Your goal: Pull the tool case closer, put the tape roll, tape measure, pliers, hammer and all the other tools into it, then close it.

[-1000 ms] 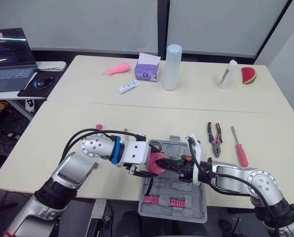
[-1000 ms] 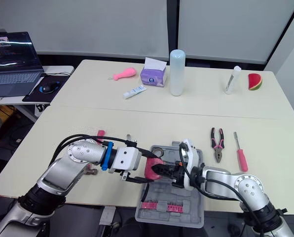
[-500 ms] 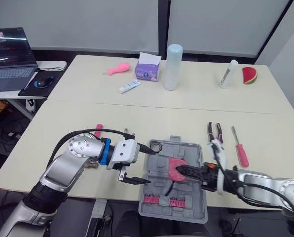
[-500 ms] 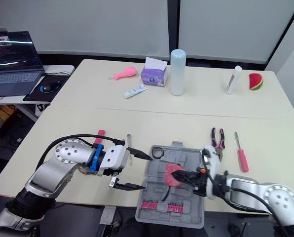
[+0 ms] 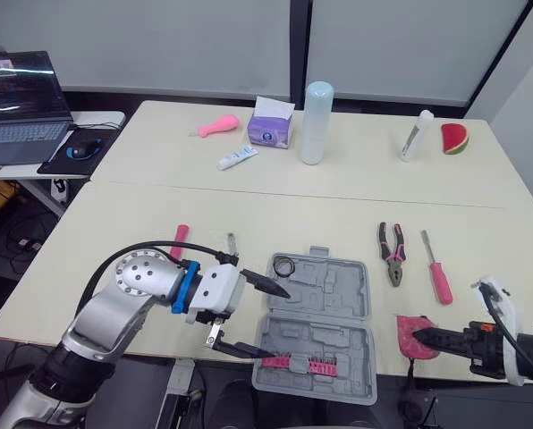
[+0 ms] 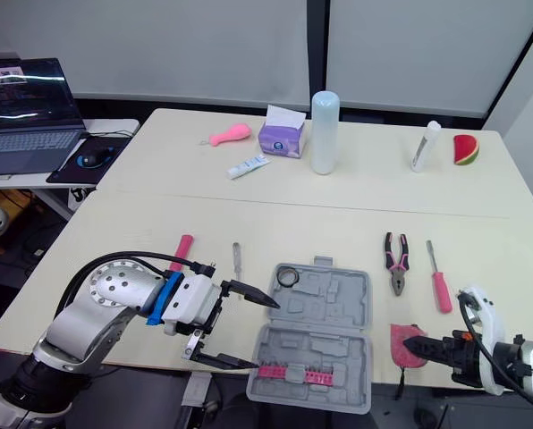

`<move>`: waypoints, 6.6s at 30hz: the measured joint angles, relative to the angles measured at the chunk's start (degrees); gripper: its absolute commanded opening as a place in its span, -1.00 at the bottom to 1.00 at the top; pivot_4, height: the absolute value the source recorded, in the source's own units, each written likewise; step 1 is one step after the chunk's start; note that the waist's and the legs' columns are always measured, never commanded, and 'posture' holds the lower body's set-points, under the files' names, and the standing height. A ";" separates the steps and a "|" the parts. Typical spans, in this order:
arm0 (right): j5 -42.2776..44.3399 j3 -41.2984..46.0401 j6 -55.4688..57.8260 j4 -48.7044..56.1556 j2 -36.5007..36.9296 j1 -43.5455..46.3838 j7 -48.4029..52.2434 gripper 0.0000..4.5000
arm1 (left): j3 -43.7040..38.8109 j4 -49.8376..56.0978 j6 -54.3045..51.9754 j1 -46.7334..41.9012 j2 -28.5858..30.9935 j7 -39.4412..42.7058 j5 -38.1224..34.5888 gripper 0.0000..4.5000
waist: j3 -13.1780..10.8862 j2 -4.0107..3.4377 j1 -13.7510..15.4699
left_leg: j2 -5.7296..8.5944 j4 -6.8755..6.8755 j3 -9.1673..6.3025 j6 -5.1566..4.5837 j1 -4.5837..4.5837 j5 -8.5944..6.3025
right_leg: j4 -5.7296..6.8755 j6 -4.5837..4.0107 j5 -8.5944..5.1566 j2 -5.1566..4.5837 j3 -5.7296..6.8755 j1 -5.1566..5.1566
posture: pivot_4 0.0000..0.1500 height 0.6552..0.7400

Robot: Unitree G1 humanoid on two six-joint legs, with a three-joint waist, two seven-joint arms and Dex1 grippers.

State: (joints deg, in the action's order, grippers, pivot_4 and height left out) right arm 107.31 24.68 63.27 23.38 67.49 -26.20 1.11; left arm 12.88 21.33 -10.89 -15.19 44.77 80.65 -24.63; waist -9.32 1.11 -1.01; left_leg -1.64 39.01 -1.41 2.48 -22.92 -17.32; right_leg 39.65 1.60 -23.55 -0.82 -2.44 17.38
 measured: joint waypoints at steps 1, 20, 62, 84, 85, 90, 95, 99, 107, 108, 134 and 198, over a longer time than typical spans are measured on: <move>-1.21 -0.77 0.01 -0.52 -0.27 0.44 0.07 -0.65 | 0.02 0.33 0.09 0.24 -0.01 -0.03 -0.01 1.00 | 0.00 0.00 0.03 | 0.01 0.01 -0.01 0.01 -0.01 0.00 | -0.04 0.00 0.00 0.00 0.00 -0.02 | 1.00 0.44; -18.24 -12.81 2.04 -8.22 -11.70 13.66 -1.42 -0.65 | 1.62 1.19 1.76 1.87 -3.50 -2.44 0.83 1.00 | 0.00 -0.04 0.40 | 0.04 0.00 0.01 0.09 -0.10 0.05 | -0.22 0.00 0.00 0.00 0.00 -0.07 | 1.00 0.44; -99.61 -17.27 -69.23 -10.90 -8.03 -2.98 47.73 0.99 | 2.77 -2.03 5.26 2.36 -4.26 -2.48 2.54 1.00 | 0.05 -0.20 0.62 | 0.04 0.04 0.04 0.11 0.04 0.06 | -0.17 0.01 0.00 0.26 -0.07 -0.16 | 1.00 0.44; -103.94 -24.43 -70.50 -21.58 -11.69 9.97 55.19 0.99 | 3.18 -1.51 3.76 0.95 -4.50 -2.53 2.63 1.00 | 0.06 -0.21 0.85 | 0.05 0.09 0.04 0.11 0.04 0.06 | -0.10 0.00 0.00 0.25 -0.05 -0.17 | 1.00 0.44; -104.02 -24.73 -70.75 -21.74 -11.73 10.16 55.27 0.99 | 3.18 -1.51 3.76 0.92 -4.51 -2.52 2.73 1.00 | 0.06 -0.21 0.85 | 0.04 0.10 0.05 0.11 0.04 0.06 | -0.10 0.00 0.00 0.24 -0.06 -0.17 | 1.00 0.44; -104.56 -25.86 -72.02 -22.60 -12.33 11.56 55.34 0.99 | 3.18 -1.54 3.83 0.85 -4.51 -2.43 3.08 1.00 | 0.06 -0.21 0.79 | 0.02 0.11 0.03 0.11 0.05 0.06 | -0.07 0.00 0.00 0.25 -0.05 -0.17 | 1.00 0.44; -104.91 -26.08 -73.29 -23.76 -12.78 12.08 55.36 0.82 | 3.18 -1.62 3.90 0.85 -4.50 -2.38 3.32 1.00 | 0.06 -0.20 0.78 | 0.02 0.13 0.04 0.11 0.06 0.06 | -0.06 0.00 0.00 0.25 -0.06 -0.17 | 1.00 0.44; -105.46 -26.48 -74.40 -24.46 -13.44 12.64 55.34 0.40 | 3.18 -1.64 3.91 0.85 -4.50 -2.40 3.44 1.00 | 0.06 -0.20 0.72 | 0.01 0.16 0.05 0.11 0.07 0.06 | 0.00 0.00 0.00 0.25 -0.07 -0.17 | 1.00 0.44; -105.68 -25.37 -73.43 -22.85 -13.27 11.32 55.03 0.40 | 3.04 -1.67 3.09 0.78 -4.39 -3.52 3.55 1.00 | 0.06 -0.21 0.82 | 0.02 0.30 0.04 0.11 0.04 0.06 | 0.10 0.00 0.00 0.24 -0.06 -0.17 | 1.00 0.44; -105.69 -24.82 -71.81 -20.86 -12.65 10.51 55.02 0.40 | 2.74 -1.74 2.34 0.73 -4.28 -4.08 3.53 1.00 | 0.05 -0.23 0.82 | 0.03 0.31 0.05 0.10 0.03 0.06 | 0.12 0.00 0.00 0.23 -0.08 -0.16 | 1.00 0.44; -110.86 -57.80 -22.18 -6.99 -13.93 64.14 71.39 0.40 | -0.73 -3.93 -9.97 -6.13 -1.07 -13.98 9.15 1.00 | -0.07 -0.31 0.42 | 0.04 0.89 -0.17 0.04 -0.49 0.02 | 0.34 0.00 0.00 0.01 0.01 0.26 | 1.00 0.44; -110.66 -43.83 -35.78 -12.26 -21.33 56.44 71.80 0.16 | 0.18 0.42 -13.88 -3.75 -3.98 -16.07 5.71 1.00 | -0.07 -0.31 -0.65 | 0.03 1.06 -0.11 0.05 -0.89 0.03 | 0.92 0.00 0.00 0.00 -0.02 0.83 | 1.00 0.44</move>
State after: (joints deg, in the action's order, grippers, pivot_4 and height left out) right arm -3.36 -19.16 27.49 11.12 46.16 30.24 72.91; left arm 13.06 21.74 -24.77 -18.94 40.79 64.58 -18.92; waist -9.39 0.80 -1.65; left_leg -1.61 40.07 -1.53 2.53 -23.81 -17.29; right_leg 40.57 1.60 -23.54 -0.83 -2.45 18.22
